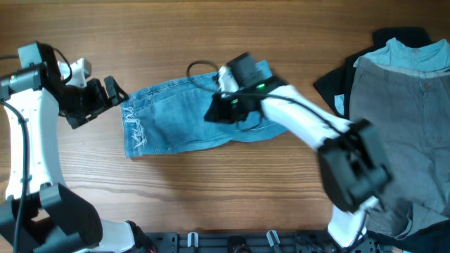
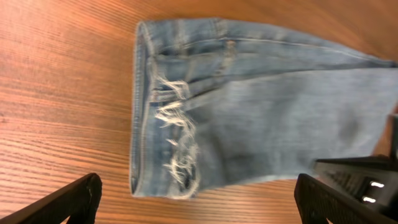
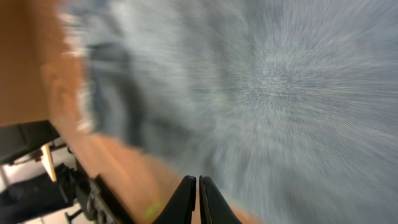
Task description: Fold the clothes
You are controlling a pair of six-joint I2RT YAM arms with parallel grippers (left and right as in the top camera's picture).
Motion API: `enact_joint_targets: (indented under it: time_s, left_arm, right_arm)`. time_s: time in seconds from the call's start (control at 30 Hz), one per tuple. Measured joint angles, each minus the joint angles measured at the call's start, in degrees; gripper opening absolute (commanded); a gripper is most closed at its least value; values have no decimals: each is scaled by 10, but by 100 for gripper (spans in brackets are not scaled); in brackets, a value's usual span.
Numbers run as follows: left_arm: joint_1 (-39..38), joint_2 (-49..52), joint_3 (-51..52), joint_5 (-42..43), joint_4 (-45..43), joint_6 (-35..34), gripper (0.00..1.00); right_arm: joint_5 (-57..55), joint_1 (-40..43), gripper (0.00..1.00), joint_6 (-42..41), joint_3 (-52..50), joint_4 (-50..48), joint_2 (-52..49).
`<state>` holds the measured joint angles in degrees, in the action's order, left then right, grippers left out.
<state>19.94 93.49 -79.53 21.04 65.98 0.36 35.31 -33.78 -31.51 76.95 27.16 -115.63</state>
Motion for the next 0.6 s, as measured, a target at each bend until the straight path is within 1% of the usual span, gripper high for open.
enact_joint_targets:
  time_s: [0.07,0.13,0.3,0.37,0.4,0.47,0.53,0.57,0.6]
  left_arm:
    - [10,14,35,0,-35,0,100]
    - [15,30,66,-2,-57,0,99]
    - [16,83,121,-2,-104,0,100]
    - [16,101,129,6,-123,9,100]
    - [16,111,133,22,-134,21,99]
    - [16,130,141,46,-140,40,91]
    - [16,146,145,57,-139,53,77]
    - [16,150,144,63,-140,58,63]
    - [16,153,144,64,-143,66,55]
  right_arm:
    - [-7,-14,4,-37,0,-16,-53]
    - [25,-10,4,-63,3,-23,-78]
    - [60,1,5,-92,6,-27,-89]
    - [61,1,5,-94,6,-28,-89]
    - [61,1,5,-95,6,-29,-89]
    - [63,1,5,-96,6,-29,-90]
    - [63,1,5,-96,6,-29,-90]
    - [63,1,5,-97,6,-29,-90]
    - [62,1,5,-97,6,-29,-90]
